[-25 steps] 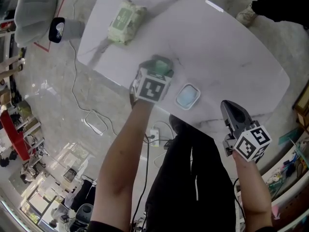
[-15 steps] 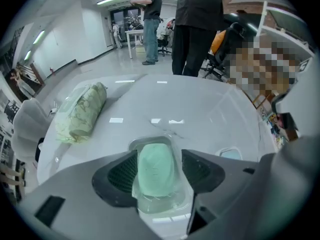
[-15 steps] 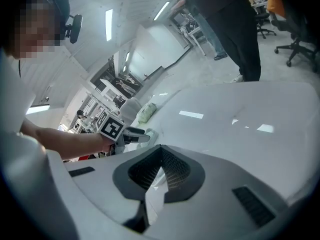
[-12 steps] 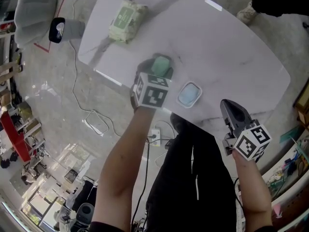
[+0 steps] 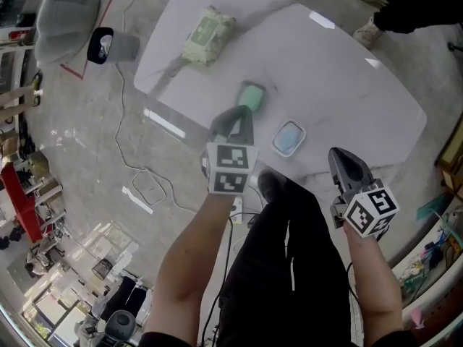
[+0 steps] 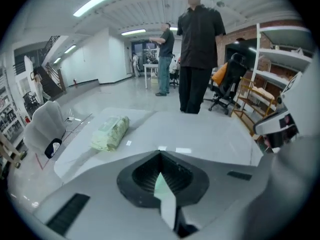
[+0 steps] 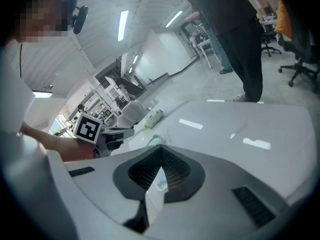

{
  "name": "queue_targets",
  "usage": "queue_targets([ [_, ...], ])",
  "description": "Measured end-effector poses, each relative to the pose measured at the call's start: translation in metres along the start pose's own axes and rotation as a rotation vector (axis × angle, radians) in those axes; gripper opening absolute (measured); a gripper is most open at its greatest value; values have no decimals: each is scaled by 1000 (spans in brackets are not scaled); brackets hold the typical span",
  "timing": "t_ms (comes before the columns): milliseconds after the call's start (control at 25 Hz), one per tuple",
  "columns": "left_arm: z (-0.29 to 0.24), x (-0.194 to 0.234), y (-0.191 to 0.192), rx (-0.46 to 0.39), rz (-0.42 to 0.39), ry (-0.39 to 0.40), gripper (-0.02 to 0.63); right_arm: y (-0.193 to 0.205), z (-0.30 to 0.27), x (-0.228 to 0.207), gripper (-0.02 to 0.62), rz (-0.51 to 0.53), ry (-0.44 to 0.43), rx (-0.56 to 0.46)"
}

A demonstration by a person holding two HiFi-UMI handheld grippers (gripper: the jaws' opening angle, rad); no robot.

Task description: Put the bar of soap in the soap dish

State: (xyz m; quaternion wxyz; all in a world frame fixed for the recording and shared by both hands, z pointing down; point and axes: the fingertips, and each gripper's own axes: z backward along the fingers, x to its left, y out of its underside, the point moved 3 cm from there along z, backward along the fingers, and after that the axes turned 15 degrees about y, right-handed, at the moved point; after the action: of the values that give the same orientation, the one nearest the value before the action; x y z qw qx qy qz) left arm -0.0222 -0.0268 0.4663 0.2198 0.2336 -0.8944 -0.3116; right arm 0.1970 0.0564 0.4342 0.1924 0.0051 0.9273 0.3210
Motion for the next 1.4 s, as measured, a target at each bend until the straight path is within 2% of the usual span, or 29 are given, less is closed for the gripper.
queue_targets([
  [280,125,-75,-63,-286,-7,-14,9,-64,72,61,14,136,21,-183],
  [640,254,-135,-113,-518,-13,-40,9,-122,168,128,12,256,56,-368],
  [1000,323,-185,-156,-611,-57,-87,9,-163,254,158,13,328,26,-495],
  [1200,337,-200,-168,-637,-34,-129,9,-178,289,151,12,377,40,-523],
  [1400,345,-220,-179,-660,-39,-126,9,-199,319,141,12,411,57,-575],
])
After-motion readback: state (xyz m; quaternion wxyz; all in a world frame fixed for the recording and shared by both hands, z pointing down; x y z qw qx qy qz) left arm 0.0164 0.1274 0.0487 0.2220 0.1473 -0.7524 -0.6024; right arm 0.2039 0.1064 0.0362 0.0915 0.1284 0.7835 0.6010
